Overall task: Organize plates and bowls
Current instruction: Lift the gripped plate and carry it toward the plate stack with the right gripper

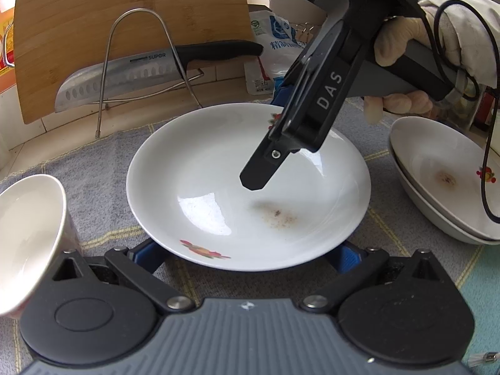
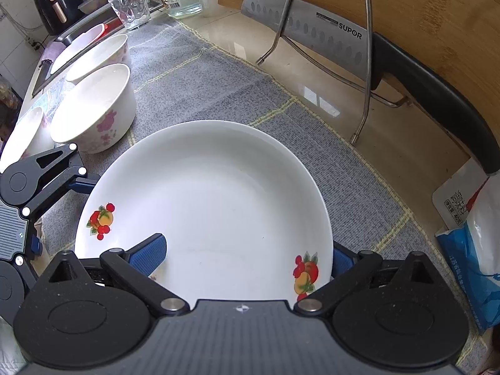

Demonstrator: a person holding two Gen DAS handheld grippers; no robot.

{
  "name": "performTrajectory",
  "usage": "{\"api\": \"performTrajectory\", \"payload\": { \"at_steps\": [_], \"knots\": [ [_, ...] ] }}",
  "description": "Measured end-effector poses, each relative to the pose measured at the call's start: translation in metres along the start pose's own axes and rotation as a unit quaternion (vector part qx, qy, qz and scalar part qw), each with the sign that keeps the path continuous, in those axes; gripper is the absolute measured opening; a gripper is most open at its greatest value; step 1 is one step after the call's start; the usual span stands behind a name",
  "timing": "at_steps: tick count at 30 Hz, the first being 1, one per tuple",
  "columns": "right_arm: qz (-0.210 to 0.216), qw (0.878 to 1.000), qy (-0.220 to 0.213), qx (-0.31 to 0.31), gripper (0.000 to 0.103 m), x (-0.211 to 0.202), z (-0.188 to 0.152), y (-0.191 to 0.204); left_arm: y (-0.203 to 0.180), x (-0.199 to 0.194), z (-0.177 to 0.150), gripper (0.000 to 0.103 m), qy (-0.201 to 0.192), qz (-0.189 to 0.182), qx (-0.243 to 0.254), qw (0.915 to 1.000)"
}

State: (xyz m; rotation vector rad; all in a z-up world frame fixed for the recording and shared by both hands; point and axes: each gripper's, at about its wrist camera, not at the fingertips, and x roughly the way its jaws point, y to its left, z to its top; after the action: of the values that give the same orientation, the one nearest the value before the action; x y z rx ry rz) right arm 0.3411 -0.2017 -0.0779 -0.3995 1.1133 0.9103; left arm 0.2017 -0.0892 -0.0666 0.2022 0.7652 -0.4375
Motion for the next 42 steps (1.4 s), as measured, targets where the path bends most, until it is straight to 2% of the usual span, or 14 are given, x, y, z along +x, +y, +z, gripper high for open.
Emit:
{"api": "performTrajectory", "payload": {
  "at_steps": [16, 42],
  "knots": [
    [0.045, 0.999, 0.015, 0.0, 0.103, -0.004, 0.005, -0.012, 0.0, 0.0, 0.0, 0.103, -0.002, -0.001, 0.001, 1.0],
    [0.072, 0.997, 0.023, 0.003, 0.103, -0.007, 0.003, -0.021, 0.001, 0.002, 0.003, 0.102, 0.009, -0.011, 0.007, 0.9999]
  ]
}}
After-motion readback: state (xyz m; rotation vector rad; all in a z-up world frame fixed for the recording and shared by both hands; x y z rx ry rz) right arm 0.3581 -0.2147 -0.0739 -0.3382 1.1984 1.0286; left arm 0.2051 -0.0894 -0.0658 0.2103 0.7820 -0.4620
